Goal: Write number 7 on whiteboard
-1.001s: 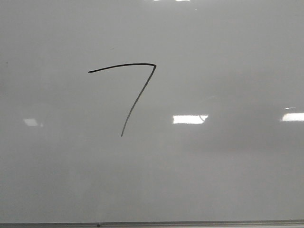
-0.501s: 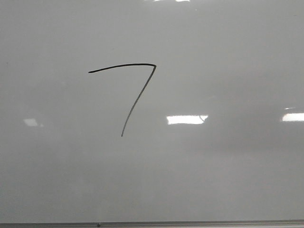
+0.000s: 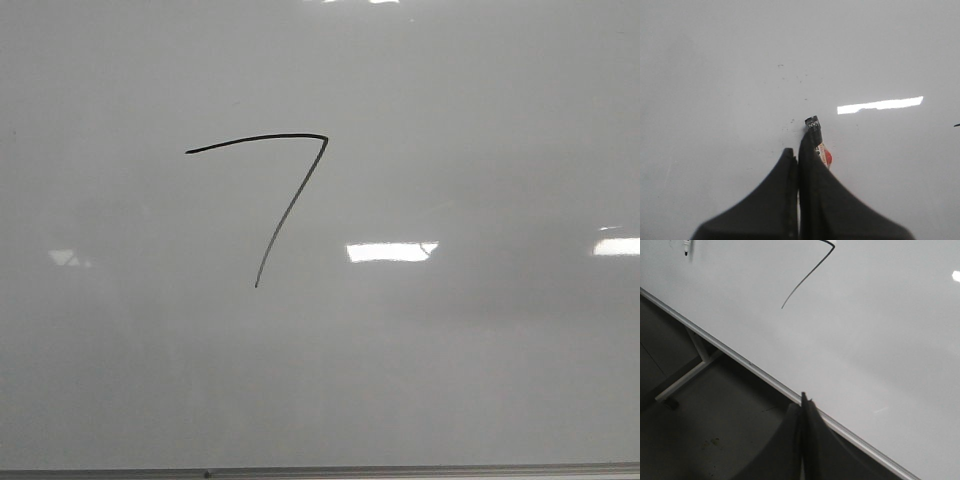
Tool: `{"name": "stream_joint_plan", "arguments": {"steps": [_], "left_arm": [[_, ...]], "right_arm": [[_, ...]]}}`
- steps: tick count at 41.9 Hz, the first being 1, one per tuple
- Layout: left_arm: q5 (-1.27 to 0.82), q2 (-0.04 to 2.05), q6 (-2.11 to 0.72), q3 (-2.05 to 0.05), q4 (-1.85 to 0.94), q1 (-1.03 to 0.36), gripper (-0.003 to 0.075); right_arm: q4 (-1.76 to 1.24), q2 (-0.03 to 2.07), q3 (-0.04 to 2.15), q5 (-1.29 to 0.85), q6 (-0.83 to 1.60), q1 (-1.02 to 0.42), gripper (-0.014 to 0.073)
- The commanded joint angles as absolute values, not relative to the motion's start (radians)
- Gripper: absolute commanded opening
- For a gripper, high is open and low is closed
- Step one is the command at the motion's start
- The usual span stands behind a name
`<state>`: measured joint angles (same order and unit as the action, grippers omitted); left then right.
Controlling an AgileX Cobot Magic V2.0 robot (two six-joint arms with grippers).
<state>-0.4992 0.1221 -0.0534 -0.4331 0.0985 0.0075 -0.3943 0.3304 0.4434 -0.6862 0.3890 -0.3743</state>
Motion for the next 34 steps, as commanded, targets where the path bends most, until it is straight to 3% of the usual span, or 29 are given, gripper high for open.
{"name": "stream_joint_plan", "arguments": {"steps": [1, 17, 24, 34], "left_arm": [[-0.424, 0.133, -0.044, -0.46, 0.097, 0.01, -0.002], [-0.353, 0.112, -0.044, -0.416, 0.081, 0.01, -0.002], [-0.172, 0.03, -0.044, -0.255, 0.059, 0.01, -0.002], [-0.074, -0.019, -0.044, -0.051, 0.0, 0.01, -0.002]], "right_arm": [[-0.409, 0.337, 0.471, -0.62, 0.392, -0.368, -0.006], [-0.409, 0.337, 0.471, -0.62, 0.392, -0.368, -0.006], [-0.409, 0.337, 0.471, -0.62, 0.392, -0.368, -0.006], [-0.409, 0.337, 0.471, -0.621, 0.392, -0.368, -0.006]]}}
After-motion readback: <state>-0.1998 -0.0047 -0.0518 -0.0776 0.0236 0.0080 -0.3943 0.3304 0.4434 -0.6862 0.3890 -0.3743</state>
